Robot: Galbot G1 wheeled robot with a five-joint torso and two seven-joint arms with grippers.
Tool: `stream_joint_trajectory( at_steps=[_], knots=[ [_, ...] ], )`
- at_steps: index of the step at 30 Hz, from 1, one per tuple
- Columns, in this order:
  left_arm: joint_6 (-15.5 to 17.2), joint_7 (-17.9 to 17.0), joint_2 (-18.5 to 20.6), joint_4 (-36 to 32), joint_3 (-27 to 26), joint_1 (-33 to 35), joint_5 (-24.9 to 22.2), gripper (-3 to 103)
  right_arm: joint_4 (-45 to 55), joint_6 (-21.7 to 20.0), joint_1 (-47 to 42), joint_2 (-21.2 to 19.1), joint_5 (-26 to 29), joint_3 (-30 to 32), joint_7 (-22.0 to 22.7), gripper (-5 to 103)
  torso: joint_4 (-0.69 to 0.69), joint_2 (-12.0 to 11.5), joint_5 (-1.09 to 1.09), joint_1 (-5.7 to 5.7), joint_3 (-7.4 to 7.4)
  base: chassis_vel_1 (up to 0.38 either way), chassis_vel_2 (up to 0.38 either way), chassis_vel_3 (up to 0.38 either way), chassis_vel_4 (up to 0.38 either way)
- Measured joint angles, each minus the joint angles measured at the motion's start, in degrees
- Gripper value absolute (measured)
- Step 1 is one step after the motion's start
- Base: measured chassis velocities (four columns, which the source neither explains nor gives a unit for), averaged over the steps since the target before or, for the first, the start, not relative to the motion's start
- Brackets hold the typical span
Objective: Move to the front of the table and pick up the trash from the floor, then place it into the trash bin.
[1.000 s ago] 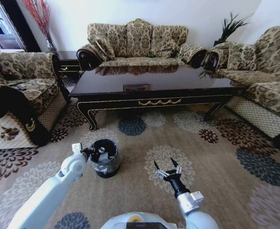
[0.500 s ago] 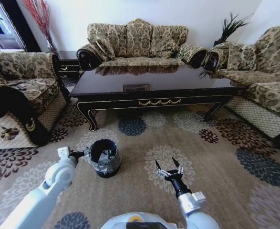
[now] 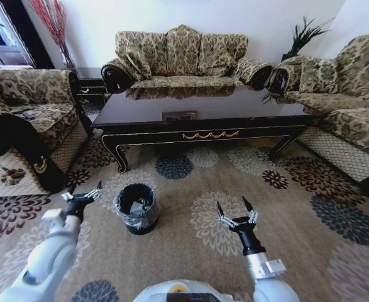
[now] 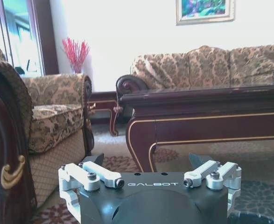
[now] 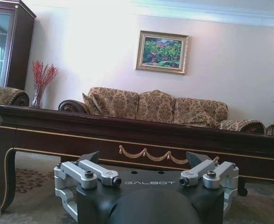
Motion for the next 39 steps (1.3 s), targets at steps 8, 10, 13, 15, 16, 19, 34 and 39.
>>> stream_joint_trajectory(
  at_steps=[8, 10, 13, 15, 16, 19, 34, 39],
  knots=[
    [-12.1, 5.6, -3.9, -2.3, -7.1, 13.4, 2.7, 100, -1.0, 3.0, -0.7, 1.5, -1.0, 1.8, 0.0, 100, 0.00, 0.0, 0.02, 0.00, 0.00, 0.000, 0.000, 0.000, 0.000],
    [-12.9, 5.9, -4.3, -2.3, -7.7, 14.7, 2.6, 100, -0.9, 3.4, -1.0, 1.7, -1.0, 2.4, 0.0, 100, 0.02, 0.0, 0.02, 0.00, 0.00, 0.000, 0.000, 0.000, 0.000],
    [-15.1, 6.7, -4.8, -1.2, -7.9, 16.6, 1.9, 100, -0.3, 5.1, -2.7, 3.2, -1.1, 4.6, 0.0, 100, -0.01, 0.0, 0.00, 0.00, 0.00, 0.000, 0.000, 0.000, 0.000],
    [-15.7, 6.8, -4.9, -0.6, -7.7, 16.7, 1.9, 100, -0.3, 5.4, -3.0, 3.5, -1.1, 5.0, -0.1, 100, -0.04, 0.0, -0.01, 0.00, 0.00, 0.000, 0.000, 0.000, 0.000],
    [-16.1, 6.8, -5.1, 0.1, -7.6, 16.7, 1.7, 100, -0.6, 5.7, -2.9, 3.5, -0.9, 5.2, -0.5, 100, -0.02, 0.0, -0.01, 0.00, 0.00, 0.000, 0.000, 0.000, 0.000],
    [-16.7, 6.9, -5.4, 1.0, -7.3, 16.7, 1.5, 100, -1.4, 5.8, -2.4, 3.5, -0.6, 5.2, -1.0, 100, 0.01, 0.0, 0.00, 0.00, 0.00, 0.000, 0.000, 0.000, 0.000],
    [-16.8, 7.0, -5.3, 1.7, -6.7, 17.1, 1.9, 100, -2.2, 4.9, -1.7, 3.5, 0.1, 4.8, -1.7, 100, 0.00, 0.0, 0.00, 0.01, 0.01, 0.000, 0.000, 0.000, 0.000],
    [-16.7, 6.9, -5.2, 1.7, -6.7, 17.1, 1.9, 100, -2.2, 4.9, -1.7, 3.5, 0.1, 4.8, -1.7, 100, 0.00, 0.0, 0.00, 0.01, 0.00, 0.000, 0.000, 0.000, 0.000]
  ],
)
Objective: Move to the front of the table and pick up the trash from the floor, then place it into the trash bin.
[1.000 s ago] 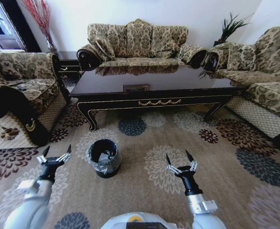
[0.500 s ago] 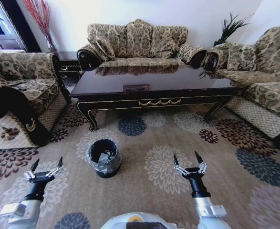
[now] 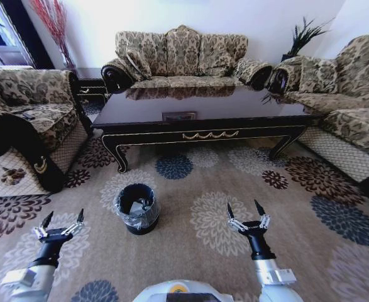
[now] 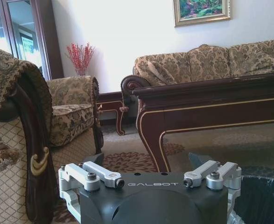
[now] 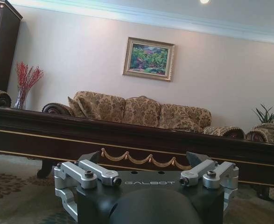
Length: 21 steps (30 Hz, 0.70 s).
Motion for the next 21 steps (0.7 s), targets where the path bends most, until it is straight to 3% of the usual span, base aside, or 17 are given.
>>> stream_joint_trajectory(
  at_steps=[21],
  knots=[
    [0.2, -0.1, 0.1, 0.0, 0.1, -0.1, -0.1, 100, 0.0, -0.1, 0.0, 0.0, 0.0, -0.1, 0.0, 100, 0.00, 0.0, 0.00, 0.00, 0.01, 0.018, -0.021, -0.016, 0.016]
  ],
)
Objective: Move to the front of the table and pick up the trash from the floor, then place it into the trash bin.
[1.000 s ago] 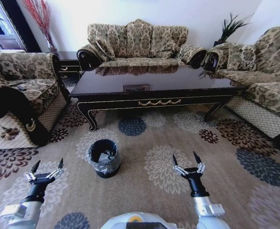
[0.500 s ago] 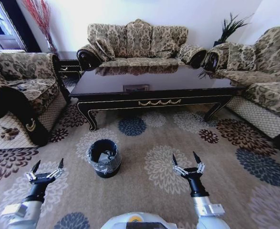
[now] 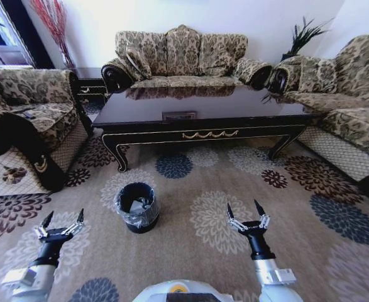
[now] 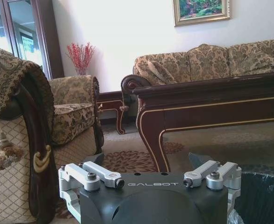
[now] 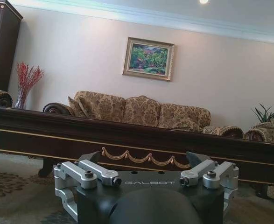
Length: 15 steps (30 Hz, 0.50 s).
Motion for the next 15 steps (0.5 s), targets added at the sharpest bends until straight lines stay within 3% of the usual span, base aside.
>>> stream_joint_trajectory(
  at_steps=[15],
  knots=[
    [0.0, 0.0, 0.0, 0.0, 0.0, 0.0, 0.0, 100, 0.0, 0.0, 0.0, 0.0, 0.0, 0.0, 0.0, 100, 0.00, 0.0, 0.00, -0.01, -0.01, 0.110, -0.127, -0.115, 0.119]
  ],
)
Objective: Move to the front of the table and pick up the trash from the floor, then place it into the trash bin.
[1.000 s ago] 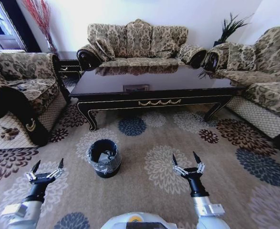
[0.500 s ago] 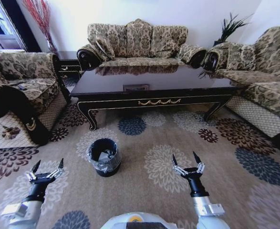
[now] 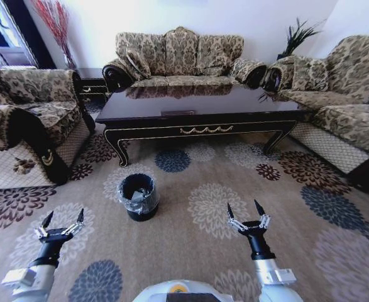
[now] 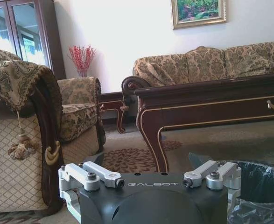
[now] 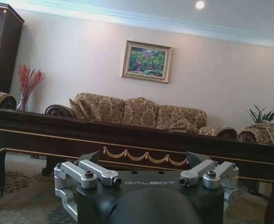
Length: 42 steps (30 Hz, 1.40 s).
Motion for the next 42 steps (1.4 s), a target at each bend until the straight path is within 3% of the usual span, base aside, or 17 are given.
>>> stream_joint_trajectory(
  at_steps=[42],
  knots=[
    [0.0, 0.0, 0.0, 0.0, 0.0, 0.0, 0.0, 100, 0.0, 0.0, 0.0, 0.0, 0.0, 0.0, 0.0, 100, 0.00, 0.0, 0.00, 0.00, 0.00, 0.139, -0.141, -0.143, 0.144]
  ],
)
